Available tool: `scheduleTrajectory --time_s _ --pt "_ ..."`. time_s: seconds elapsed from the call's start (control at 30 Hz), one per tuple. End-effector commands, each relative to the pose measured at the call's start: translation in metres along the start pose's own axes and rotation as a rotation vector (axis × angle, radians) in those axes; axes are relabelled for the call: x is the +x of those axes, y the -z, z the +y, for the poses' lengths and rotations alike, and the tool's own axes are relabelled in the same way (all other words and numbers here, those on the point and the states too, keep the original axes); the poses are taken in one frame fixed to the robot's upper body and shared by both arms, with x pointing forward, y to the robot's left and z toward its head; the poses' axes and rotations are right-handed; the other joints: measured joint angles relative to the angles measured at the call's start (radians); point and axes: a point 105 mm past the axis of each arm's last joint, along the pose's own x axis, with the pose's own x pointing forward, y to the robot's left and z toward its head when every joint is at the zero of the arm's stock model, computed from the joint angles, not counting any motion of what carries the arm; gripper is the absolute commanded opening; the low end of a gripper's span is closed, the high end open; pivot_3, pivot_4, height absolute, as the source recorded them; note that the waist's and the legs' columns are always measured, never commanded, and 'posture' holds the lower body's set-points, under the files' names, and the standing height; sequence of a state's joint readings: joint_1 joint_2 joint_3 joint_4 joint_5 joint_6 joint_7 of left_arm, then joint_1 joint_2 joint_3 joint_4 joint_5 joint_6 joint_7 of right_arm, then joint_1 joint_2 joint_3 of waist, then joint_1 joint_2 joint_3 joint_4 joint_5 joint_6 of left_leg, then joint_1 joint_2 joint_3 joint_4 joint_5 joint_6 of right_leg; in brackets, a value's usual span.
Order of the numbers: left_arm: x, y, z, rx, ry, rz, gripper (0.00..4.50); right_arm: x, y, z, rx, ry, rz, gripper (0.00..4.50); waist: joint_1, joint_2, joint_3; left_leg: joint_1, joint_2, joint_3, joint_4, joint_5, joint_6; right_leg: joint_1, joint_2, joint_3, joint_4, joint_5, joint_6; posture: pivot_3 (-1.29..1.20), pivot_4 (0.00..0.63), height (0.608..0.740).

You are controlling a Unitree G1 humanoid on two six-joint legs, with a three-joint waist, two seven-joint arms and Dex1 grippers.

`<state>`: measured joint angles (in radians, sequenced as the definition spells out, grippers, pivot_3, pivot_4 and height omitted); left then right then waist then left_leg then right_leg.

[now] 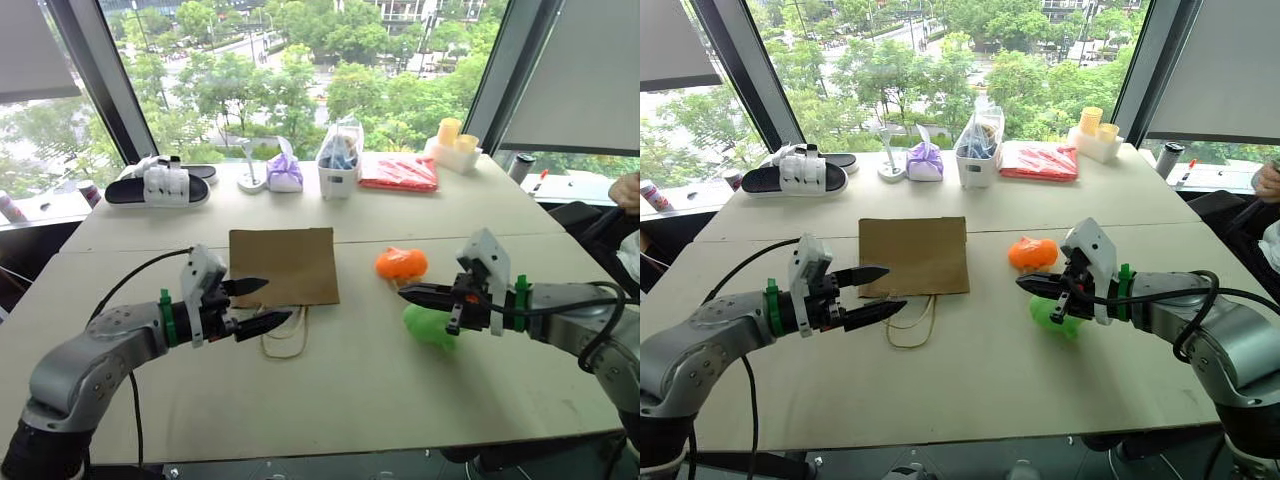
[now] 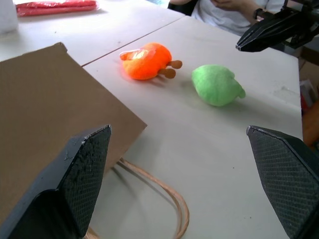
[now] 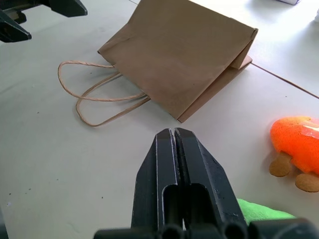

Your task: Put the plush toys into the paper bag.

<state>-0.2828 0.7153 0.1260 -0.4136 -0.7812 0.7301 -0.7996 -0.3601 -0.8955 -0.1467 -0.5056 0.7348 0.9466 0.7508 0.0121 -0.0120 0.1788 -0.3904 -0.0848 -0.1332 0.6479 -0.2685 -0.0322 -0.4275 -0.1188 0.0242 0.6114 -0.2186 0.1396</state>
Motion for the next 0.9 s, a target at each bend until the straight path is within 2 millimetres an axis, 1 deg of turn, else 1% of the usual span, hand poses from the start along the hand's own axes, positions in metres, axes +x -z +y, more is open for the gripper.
scheduleTrajectory --time_s 0.03,0.1,0.13,0.33,0.57,0.7,0.8,0.9 --pt "0.005 -0.006 -0.01 0.015 0.063 -0.037 4.45 -0.013 -0.007 -0.003 -0.037 0.049 -0.009 0.0 0.0 0.0 0.0 0.0 0.0 0.0 0.0 0.0 0.0 0.0 0.0 0.0 0.0 0.0 0.0 0.0 0.15 0.74" --pt "0.007 -0.016 -0.009 -0.001 0.081 -0.078 4.45 -0.014 -0.006 -0.002 -0.025 0.064 -0.01 0.0 0.002 -0.001 0.001 0.0 0.0 0.0 0.0 0.0 0.0 0.0 0.0 0.0 0.0 0.0 0.001 0.0 0.15 0.74" --pt "0.008 -0.018 -0.013 0.006 0.091 -0.077 4.45 -0.017 -0.004 -0.001 -0.024 0.065 -0.008 0.0 0.002 -0.001 0.001 0.0 0.001 0.0 0.0 0.0 0.0 0.0 0.0 0.0 0.0 0.0 0.001 0.0 0.15 0.74" --pt "0.011 -0.011 -0.014 0.055 0.134 -0.011 4.45 -0.022 -0.001 0.001 -0.006 0.104 -0.006 0.0 -0.001 -0.001 0.001 0.0 0.002 0.001 0.0 0.0 0.0 0.0 0.0 0.0 0.0 0.0 0.001 0.0 0.15 0.74" --pt "0.015 -0.003 -0.016 0.063 0.157 0.017 4.45 -0.025 0.007 0.01 0.011 0.105 0.012 0.0 0.001 -0.001 0.001 0.0 0.003 0.001 0.0 0.0 0.0 0.0 0.0 0.0 0.0 0.0 0.001 0.0 0.15 0.74" --pt "0.016 -0.005 -0.016 0.057 0.178 0.014 4.45 -0.02 0.008 0.011 0.027 0.103 -0.008 0.0 0.001 -0.001 0.001 0.0 0.003 0.001 0.0 0.0 0.0 0.0 0.0 0.0 -0.001 0.0 0.0 0.0 0.15 0.74" --pt "0.008 -0.011 -0.006 0.043 0.149 -0.014 4.45 -0.012 0.008 0.015 0.023 0.085 -0.023 0.0 -0.001 -0.001 0.001 0.0 0.003 0.001 0.0 0.0 0.0 0.0 0.0 0.0 0.0 0.0 0.001 0.0 0.15 0.74" --pt "-0.006 -0.009 0.002 0.126 0.155 0.039 4.45 -0.006 0.004 0.016 0.016 0.074 -0.048 0.0 -0.003 -0.001 0.001 0.0 0.003 0.001 0.0 0.0 0.0 0.0 0.0 0.0 0.0 0.0 0.001 0.0 0.15 0.74"
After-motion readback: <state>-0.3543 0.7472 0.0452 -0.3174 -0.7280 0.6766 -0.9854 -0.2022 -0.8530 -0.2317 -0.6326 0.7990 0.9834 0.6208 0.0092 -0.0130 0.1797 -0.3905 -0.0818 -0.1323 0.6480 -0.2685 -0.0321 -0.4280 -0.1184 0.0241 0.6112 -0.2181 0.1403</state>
